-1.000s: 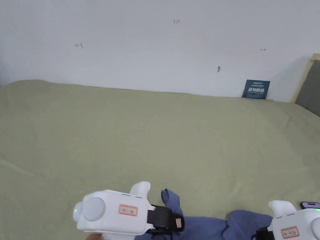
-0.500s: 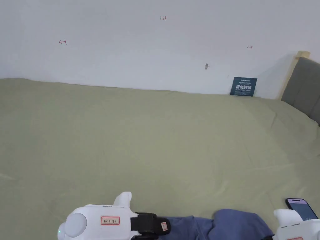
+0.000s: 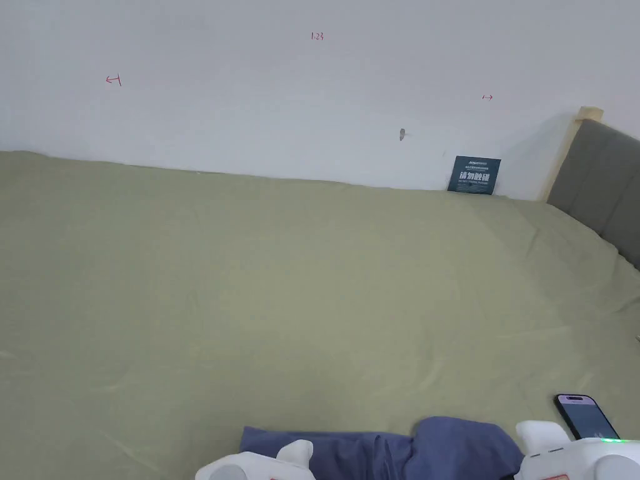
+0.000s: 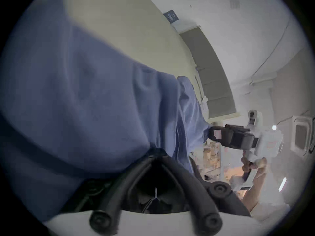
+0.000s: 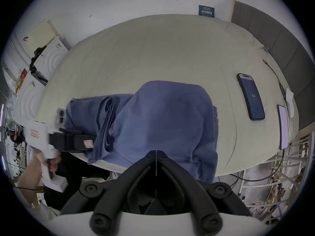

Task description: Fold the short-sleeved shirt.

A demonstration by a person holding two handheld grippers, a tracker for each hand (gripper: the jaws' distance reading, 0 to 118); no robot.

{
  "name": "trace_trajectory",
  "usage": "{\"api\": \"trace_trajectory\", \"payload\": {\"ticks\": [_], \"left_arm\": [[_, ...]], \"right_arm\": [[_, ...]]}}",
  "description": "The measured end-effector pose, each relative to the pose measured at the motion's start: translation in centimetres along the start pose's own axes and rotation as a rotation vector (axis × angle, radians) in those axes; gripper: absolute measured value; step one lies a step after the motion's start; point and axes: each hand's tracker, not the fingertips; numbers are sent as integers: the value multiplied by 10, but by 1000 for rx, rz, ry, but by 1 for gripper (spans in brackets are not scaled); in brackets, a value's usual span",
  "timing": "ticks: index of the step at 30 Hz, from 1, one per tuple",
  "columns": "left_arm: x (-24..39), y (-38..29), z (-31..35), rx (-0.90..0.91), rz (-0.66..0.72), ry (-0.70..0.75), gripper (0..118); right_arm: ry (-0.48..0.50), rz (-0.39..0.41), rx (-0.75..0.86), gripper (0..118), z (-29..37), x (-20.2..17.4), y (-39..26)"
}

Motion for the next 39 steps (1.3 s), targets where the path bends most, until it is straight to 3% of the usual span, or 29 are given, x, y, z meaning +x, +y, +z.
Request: {"api": "trace_trajectory", "payload": {"ticks": [3, 6, 10, 14, 19, 20, 21, 22, 23, 24, 25, 31, 35, 39], "left_arm": [[1, 4, 48, 61, -77, -77, 0], [-37, 10, 101, 159, 30, -186, 0], [-86, 10, 143, 243, 123, -88, 0], [-113, 7, 150, 206, 210, -114, 0], [-106, 5, 126, 186, 164, -130, 0], [-106, 5, 122, 198, 155, -122, 6], [-109, 4, 117, 220, 160, -124, 32], [-113, 3, 113, 233, 190, -184, 67], [-117, 0, 113, 274, 229, -387, 92], [-116, 1, 109, 289, 265, -431, 108], [-112, 3, 105, 299, 282, -449, 116], [-90, 15, 91, 228, 191, -319, 112], [-88, 16, 117, 179, 135, -120, 61], [-115, 3, 151, 174, 198, -47, 62]], "right_arm": [[11, 5, -2, 0, -3, -4, 0], [42, 3, -1, 0, -2, -8, 1], [29, 33, -3, 0, 1, -15, 1], [34, 36, -5, 0, 3, -16, 2], [26, 40, -4, 0, 5, -15, 5], [26, 37, -3, 0, 6, -15, 5], [29, 37, 0, 0, 8, -15, 5], [31, 38, 2, 0, 8, -15, 5], [32, 39, 2, 0, 9, -15, 5], [29, 41, 0, 0, 9, -15, 5], [22, 45, -2, 0, 9, -15, 5], [21, 36, -11, 0, 5, -16, 1], [45, 48, -23, 0, 5, -19, -4], [31, 77, -32, 0, 3, -22, -5]]}}
